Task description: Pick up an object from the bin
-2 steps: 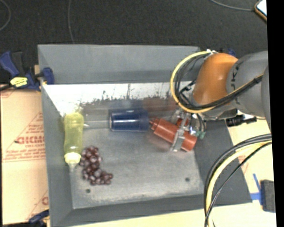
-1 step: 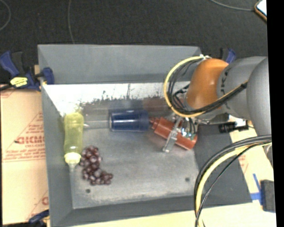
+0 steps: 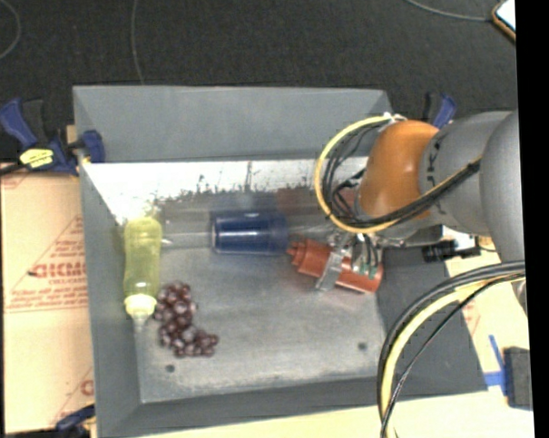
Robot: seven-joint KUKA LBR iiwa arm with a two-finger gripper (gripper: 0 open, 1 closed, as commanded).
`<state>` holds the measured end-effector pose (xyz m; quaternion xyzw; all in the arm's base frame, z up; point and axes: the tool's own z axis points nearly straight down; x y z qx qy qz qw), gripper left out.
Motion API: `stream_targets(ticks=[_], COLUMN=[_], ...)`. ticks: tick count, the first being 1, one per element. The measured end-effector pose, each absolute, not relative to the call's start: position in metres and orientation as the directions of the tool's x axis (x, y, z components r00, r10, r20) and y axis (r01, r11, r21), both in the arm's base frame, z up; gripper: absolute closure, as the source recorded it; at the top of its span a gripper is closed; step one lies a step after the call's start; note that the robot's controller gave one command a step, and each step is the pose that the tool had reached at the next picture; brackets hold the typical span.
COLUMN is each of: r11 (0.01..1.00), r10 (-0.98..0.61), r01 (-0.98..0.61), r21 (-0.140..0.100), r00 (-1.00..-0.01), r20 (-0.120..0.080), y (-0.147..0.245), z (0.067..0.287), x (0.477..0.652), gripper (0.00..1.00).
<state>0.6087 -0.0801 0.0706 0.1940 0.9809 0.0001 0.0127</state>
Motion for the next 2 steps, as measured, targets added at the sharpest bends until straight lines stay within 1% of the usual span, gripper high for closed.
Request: stream_targets(ticks=[1,2], r11=[0.925,0.925], r10=[0.38,0.38], r01=[0.38,0.38], r21=[0.005,0.004], r00=[-0.925,-0.925], r20=[-0.025,-0.02], y=[-0.08,-0.08], z=[0.071,0.104], x=[0.609,0.607], gripper=[1.0,1.0])
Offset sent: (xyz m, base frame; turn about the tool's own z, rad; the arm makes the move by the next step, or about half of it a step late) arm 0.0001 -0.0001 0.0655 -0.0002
